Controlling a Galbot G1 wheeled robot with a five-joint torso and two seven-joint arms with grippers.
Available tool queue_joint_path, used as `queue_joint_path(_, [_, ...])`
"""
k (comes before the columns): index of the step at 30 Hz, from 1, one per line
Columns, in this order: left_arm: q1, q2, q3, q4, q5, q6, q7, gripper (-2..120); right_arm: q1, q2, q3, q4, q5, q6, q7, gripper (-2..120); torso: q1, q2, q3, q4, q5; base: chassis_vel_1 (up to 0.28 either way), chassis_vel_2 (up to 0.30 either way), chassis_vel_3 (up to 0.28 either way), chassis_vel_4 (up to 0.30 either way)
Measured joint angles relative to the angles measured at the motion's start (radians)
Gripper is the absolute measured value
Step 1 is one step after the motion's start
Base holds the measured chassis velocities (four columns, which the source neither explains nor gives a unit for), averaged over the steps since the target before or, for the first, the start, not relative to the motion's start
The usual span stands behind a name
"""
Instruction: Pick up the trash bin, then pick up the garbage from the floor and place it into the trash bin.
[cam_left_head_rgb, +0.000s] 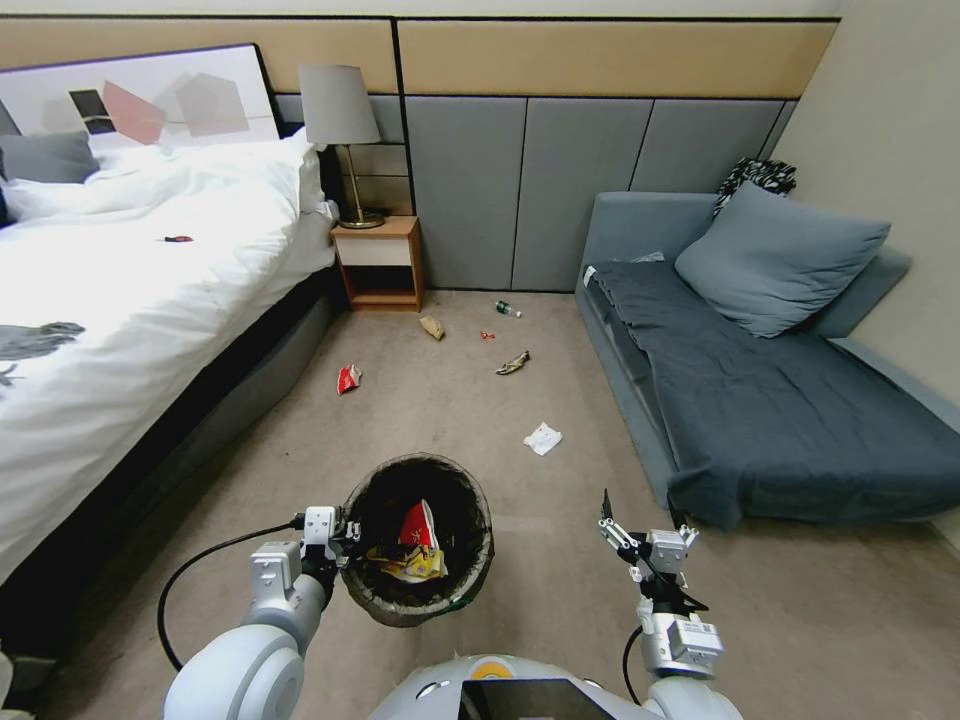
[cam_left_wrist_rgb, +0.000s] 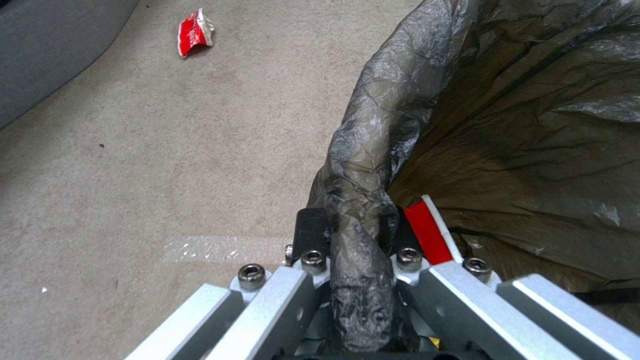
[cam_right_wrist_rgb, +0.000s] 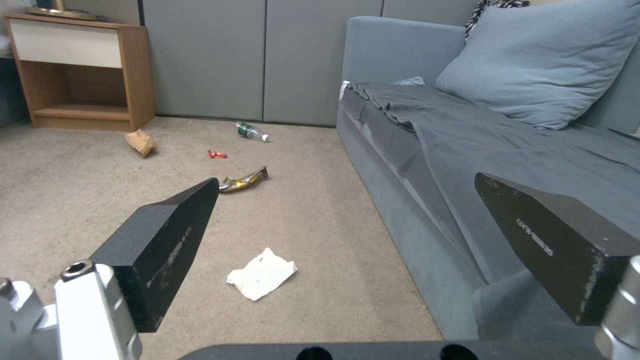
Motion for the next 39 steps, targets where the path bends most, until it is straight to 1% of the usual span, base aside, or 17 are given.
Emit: queue_joint_path(39, [0.013,0.002,-0.001,0.0,0.004,0.0,0.002,1,0.001,-0.005,-0.012,-0.005,-0.006,0.0,0.0,100,0.0,0.0,0.0,0.0001,0.0,-0.053,0.049,0.046,-0.047])
